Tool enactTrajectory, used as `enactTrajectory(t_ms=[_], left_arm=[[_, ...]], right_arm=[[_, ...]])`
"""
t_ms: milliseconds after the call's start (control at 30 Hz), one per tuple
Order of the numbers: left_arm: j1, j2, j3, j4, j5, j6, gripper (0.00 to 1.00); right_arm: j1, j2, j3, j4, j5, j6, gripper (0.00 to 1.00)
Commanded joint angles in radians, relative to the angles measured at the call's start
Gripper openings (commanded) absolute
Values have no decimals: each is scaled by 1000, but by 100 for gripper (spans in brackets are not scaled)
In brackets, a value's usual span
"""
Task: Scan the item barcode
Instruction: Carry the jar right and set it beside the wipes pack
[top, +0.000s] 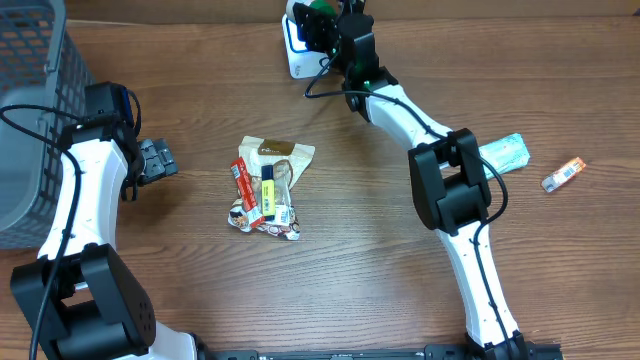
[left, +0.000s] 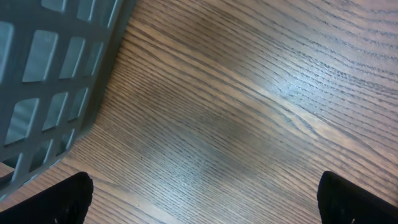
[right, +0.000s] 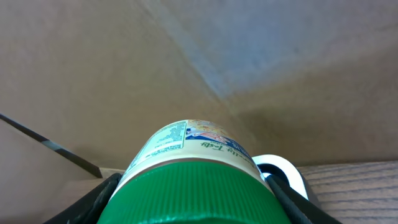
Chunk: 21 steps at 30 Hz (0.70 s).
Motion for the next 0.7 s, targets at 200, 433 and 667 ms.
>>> enactTrajectory(t_ms=[200, 433, 667], left_arm=[[-1, -21, 15, -2, -14, 11, 100], [-1, -21, 15, -1, -14, 11, 100], [-1, -21, 15, -1, -14, 11, 100]], right_arm=[[-21, -510, 18, -479, -76, -7, 4], [-132, -699, 18, -1146, -43, -7, 4], [-298, -685, -34, -1640, -30, -151, 4]])
